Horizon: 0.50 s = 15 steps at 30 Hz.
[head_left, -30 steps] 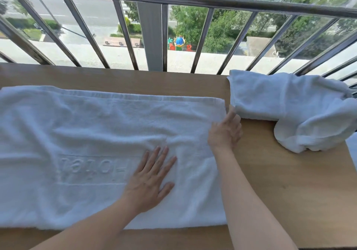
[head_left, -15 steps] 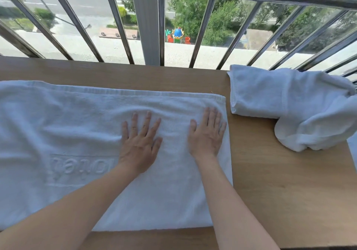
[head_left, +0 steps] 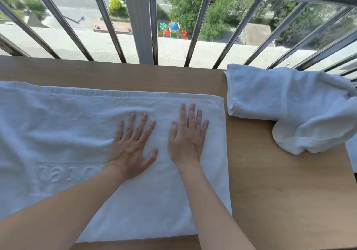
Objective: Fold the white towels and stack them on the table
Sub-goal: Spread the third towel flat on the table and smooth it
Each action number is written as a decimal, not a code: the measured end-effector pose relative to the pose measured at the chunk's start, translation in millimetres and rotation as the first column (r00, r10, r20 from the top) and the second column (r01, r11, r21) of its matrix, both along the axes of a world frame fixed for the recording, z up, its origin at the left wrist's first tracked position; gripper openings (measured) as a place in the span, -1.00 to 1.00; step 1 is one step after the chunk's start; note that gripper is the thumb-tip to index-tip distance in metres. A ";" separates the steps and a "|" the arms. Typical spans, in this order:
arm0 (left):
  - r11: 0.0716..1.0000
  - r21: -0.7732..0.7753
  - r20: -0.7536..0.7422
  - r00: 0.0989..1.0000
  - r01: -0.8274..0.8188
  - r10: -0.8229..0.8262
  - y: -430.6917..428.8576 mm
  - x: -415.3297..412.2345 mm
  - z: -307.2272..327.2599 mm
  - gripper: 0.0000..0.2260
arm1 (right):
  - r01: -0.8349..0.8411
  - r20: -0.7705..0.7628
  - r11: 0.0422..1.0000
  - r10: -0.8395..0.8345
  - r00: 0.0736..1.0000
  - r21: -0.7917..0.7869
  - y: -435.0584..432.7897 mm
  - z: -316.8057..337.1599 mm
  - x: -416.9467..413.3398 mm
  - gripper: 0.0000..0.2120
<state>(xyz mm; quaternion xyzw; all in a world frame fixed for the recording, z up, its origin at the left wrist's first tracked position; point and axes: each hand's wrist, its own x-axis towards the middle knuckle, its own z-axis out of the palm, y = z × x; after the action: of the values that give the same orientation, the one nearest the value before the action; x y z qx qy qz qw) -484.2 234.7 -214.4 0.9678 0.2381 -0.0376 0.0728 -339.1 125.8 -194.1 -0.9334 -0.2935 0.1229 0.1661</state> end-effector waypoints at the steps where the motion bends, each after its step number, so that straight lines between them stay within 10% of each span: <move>1: 1.000 0.000 0.008 1.000 0.000 0.000 1.0 0.6 0.8 -0.27 | -0.085 0.015 0.996 0.086 0.996 -0.010 -3.9 -1.7 -16.5 -0.43; 4: 1.000 0.008 0.041 0.999 0.004 -0.004 1.6 1.4 0.3 -0.27 | -0.164 0.037 0.979 0.169 0.985 -0.125 -31.7 -12.0 -20.1 -0.42; 11: 1.000 -0.011 0.072 0.997 0.003 -0.003 1.9 3.6 -0.5 -0.29 | 0.227 0.098 0.958 -0.213 0.972 -0.175 -72.4 -7.9 14.9 -0.38; 15: 0.999 -0.048 0.064 0.998 0.003 0.000 1.2 4.7 2.7 -0.29 | -0.023 0.073 0.998 0.027 0.997 -0.062 -68.3 -6.3 -61.3 -0.40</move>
<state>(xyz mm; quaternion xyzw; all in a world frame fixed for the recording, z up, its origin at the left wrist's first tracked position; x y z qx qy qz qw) -479.5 236.0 -211.7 0.9666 0.2341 -0.0124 0.1038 -400.4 57.5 -200.5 -0.9382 -0.3070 0.0996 0.1248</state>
